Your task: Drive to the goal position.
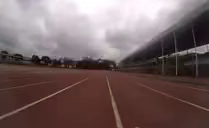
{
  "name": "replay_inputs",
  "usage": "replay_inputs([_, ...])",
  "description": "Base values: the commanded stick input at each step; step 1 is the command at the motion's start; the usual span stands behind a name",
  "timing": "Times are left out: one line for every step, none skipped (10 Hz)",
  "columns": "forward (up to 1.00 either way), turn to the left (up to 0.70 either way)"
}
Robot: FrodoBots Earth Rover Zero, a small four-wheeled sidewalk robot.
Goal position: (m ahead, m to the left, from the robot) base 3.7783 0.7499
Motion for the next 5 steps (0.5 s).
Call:
replay_inputs([0.70,0.00])
replay_inputs([0.70,0.00])
replay_inputs([0.70,0.00])
replay_inputs([0.70,0.00])
replay_inputs([0.70,0.00])
